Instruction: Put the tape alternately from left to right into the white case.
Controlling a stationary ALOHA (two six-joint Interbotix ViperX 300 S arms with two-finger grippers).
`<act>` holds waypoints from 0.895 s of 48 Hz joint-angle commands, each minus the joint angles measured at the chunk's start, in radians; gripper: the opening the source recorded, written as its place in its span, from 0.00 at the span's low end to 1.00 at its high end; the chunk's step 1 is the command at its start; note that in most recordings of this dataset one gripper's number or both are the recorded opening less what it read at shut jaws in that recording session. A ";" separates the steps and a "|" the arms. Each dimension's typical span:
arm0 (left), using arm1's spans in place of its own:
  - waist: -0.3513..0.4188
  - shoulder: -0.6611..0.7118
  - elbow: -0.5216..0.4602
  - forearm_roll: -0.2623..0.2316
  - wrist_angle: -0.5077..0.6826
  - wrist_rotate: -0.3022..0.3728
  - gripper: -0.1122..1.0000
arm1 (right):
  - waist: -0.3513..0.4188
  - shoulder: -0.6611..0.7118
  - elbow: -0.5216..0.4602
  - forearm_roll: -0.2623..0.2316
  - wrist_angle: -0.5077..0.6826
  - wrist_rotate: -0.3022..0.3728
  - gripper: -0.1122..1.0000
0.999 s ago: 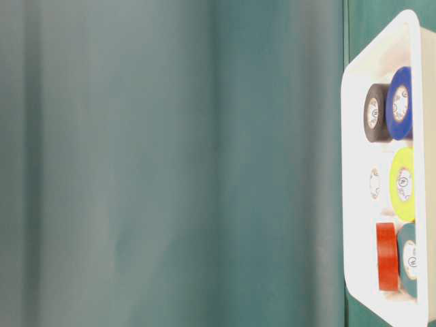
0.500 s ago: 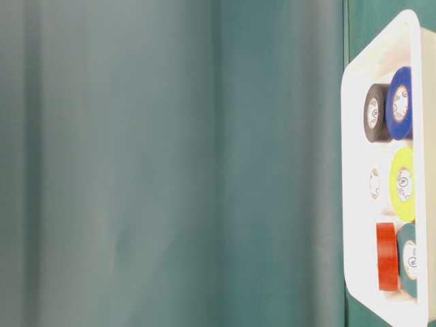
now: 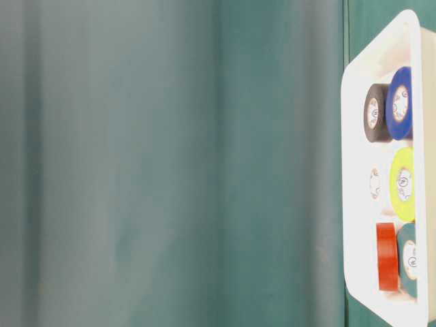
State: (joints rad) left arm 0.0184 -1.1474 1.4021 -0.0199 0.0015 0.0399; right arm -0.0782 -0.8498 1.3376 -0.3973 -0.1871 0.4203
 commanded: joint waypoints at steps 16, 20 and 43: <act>0.015 -0.009 0.005 -0.002 0.002 0.078 0.97 | 0.002 -0.057 0.041 0.006 -0.018 0.092 0.83; 0.015 -0.009 0.012 -0.002 0.000 0.078 0.97 | 0.000 -0.074 0.057 0.006 -0.017 0.092 0.83; 0.015 -0.086 0.060 -0.002 0.000 0.078 0.97 | 0.000 -0.189 0.146 0.006 -0.020 0.094 0.83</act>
State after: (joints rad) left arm 0.0322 -1.2272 1.4696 -0.0199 0.0077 0.1197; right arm -0.0782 -1.0370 1.4910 -0.3927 -0.1963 0.5123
